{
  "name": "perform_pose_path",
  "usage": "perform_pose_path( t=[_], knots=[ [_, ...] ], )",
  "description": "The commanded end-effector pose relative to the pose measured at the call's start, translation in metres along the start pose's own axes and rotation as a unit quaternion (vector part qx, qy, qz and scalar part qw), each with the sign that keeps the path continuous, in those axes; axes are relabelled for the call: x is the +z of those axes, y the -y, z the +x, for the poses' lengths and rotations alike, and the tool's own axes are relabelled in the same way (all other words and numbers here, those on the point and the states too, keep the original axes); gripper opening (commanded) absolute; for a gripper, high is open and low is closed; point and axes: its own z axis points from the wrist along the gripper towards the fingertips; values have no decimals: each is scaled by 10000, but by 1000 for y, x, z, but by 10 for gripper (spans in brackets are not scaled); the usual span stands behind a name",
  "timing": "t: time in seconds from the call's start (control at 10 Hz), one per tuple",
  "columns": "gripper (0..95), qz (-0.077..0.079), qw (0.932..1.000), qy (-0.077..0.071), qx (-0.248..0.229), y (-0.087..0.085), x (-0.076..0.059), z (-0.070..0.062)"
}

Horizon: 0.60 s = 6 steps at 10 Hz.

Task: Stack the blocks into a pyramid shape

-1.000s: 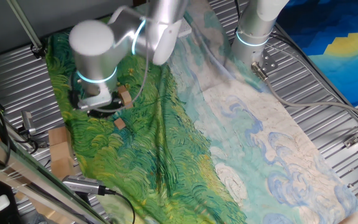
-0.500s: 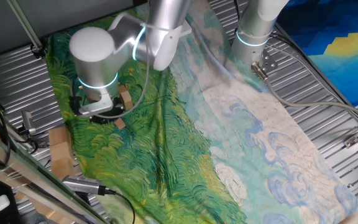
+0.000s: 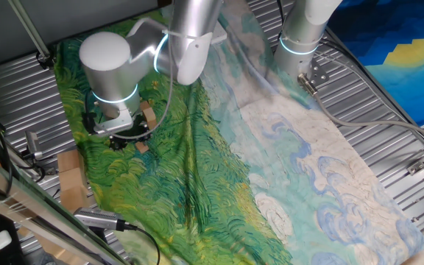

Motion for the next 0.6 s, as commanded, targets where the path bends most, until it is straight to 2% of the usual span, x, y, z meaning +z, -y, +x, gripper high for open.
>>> perform_pose_path(
  t=[0.1,0.6],
  knots=[
    [760,-46,10000,21,12,-6,5,-1],
    [760,-41,10000,25,-35,-22,13,6]
  ],
)
